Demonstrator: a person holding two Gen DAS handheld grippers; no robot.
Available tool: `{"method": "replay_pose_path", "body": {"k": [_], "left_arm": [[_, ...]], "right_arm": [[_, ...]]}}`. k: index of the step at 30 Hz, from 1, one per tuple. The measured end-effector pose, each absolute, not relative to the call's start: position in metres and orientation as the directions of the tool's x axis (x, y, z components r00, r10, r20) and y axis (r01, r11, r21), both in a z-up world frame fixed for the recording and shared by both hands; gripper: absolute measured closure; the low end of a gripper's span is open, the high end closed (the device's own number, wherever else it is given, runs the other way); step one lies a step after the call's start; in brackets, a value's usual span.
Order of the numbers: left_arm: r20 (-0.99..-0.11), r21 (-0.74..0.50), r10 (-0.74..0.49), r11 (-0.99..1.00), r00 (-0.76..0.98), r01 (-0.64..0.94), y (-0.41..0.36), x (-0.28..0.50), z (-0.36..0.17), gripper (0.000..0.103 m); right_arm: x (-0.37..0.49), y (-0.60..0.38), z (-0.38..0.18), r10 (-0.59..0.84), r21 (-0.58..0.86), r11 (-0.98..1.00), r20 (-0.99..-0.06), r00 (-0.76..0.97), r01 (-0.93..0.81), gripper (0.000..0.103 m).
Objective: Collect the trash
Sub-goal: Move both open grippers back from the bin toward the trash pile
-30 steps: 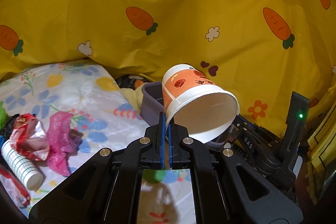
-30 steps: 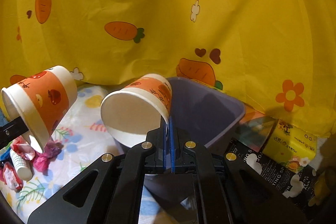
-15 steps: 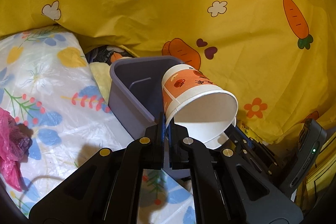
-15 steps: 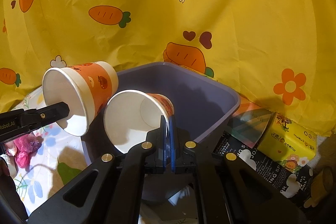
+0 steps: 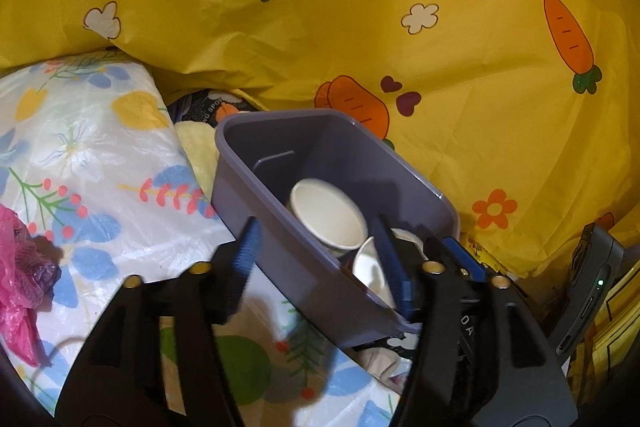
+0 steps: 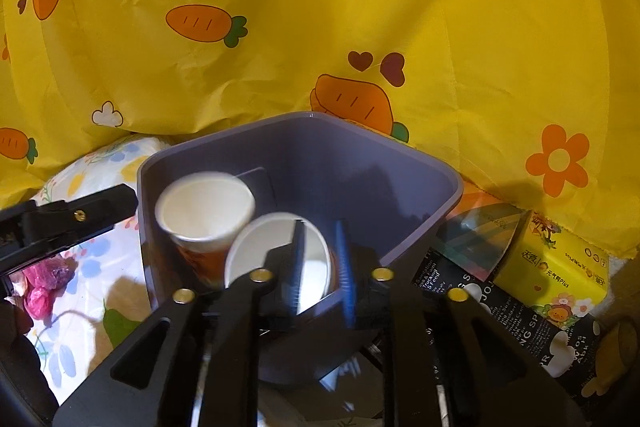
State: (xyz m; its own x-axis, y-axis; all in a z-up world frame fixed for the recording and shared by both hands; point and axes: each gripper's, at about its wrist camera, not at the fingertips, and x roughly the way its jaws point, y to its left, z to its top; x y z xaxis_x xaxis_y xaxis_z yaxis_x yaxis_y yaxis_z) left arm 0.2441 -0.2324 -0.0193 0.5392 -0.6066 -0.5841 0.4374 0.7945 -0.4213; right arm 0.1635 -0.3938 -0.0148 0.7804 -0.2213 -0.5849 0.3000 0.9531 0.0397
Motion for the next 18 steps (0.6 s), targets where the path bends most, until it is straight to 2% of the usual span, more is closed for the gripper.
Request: {"method": "replay_pose_path", "body": {"k": [1,3,7,12,18], "left_arm": [[-0.571,-0.424,-0.601,0.799,0.560,0.425,-0.227,0.242,-0.017,0.023],[-0.547,-0.419,-0.589,0.808,0.595,0.414,-0.217,0.236,-0.013,0.019],[-0.537,-0.370,-0.526,0.850,0.660,0.375,-0.201,0.226,-0.008,0.012],[-0.526,-0.349,-0.485,0.872,0.698,0.343,-0.181,0.214,-0.003,0.011],[-0.517,-0.317,-0.442,0.894,0.733,0.316,-0.165,0.196,0.003,0.011]], "right_arm": [[0.162,-0.394,-0.014,-0.225,0.040,0.952,-0.577,0.785,0.303,0.060],[0.159,-0.393,-0.013,-0.240,0.032,0.950,-0.565,0.790,0.312,0.059],[0.155,-0.394,-0.011,-0.253,0.035,0.945,-0.552,0.795,0.325,0.046],[0.146,-0.393,-0.006,-0.267,0.038,0.941,-0.528,0.806,0.336,0.034],[0.135,-0.385,0.000,-0.268,0.047,0.941,-0.497,0.826,0.334,0.029]]}}
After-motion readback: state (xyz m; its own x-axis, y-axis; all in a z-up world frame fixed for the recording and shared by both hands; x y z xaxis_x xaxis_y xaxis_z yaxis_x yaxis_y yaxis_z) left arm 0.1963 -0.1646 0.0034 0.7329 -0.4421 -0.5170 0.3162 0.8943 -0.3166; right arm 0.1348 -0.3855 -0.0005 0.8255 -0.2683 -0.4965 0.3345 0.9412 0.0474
